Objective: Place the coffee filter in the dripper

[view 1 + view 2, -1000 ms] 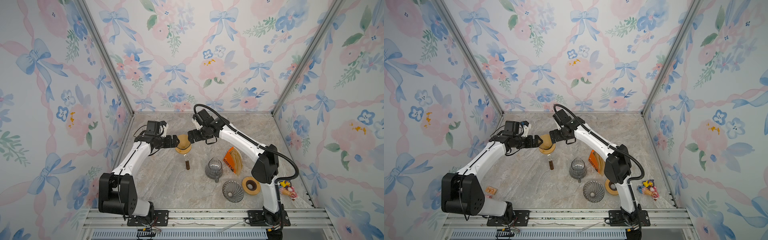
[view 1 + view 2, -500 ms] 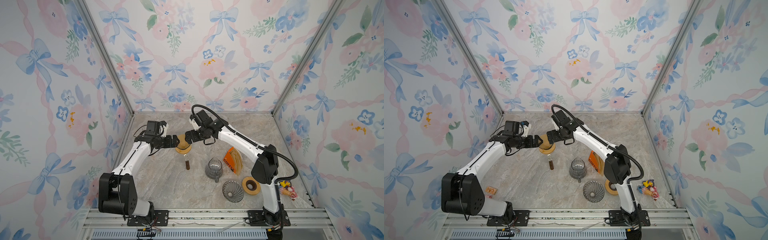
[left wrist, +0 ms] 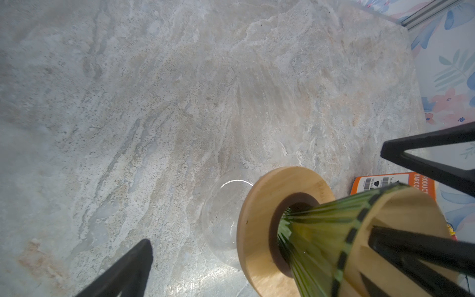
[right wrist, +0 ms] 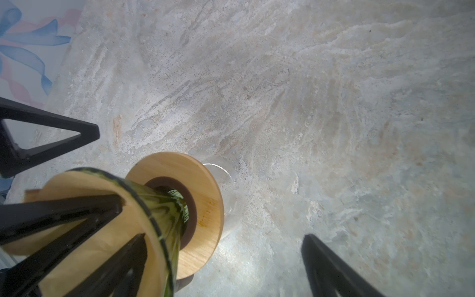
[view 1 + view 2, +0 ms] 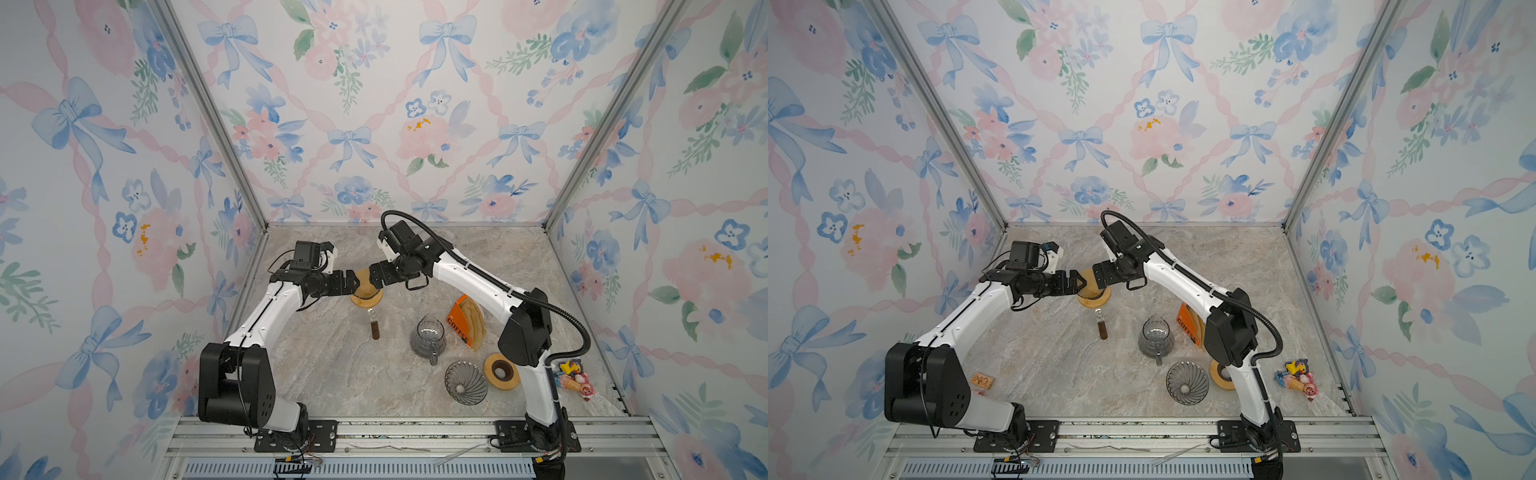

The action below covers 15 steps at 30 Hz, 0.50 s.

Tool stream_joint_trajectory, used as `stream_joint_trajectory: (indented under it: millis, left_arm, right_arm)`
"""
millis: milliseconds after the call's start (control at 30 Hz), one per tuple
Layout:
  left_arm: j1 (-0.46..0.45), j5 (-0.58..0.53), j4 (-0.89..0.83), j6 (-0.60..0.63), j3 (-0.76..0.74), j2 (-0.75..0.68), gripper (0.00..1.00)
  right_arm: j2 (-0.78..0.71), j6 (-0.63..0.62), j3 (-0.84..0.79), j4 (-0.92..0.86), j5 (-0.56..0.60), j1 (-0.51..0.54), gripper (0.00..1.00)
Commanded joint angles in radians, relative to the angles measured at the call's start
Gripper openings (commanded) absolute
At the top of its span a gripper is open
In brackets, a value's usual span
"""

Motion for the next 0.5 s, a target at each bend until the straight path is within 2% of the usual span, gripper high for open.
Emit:
stream_joint_trajectory:
  millis: [0, 467]
  left_arm:
    - [-0.003, 0.013, -0.003, -0.011, 0.022, 0.007, 0.98]
    - [0.0, 0.055, -0.001, 0.01, 0.04, -0.001, 0.98]
  right_arm:
    - [0.012, 0.023, 0.011, -0.038, 0.029, -0.003, 0.96]
    - [0.015, 0.026, 0.028, -0.036, -0.054, -0.025, 0.96]
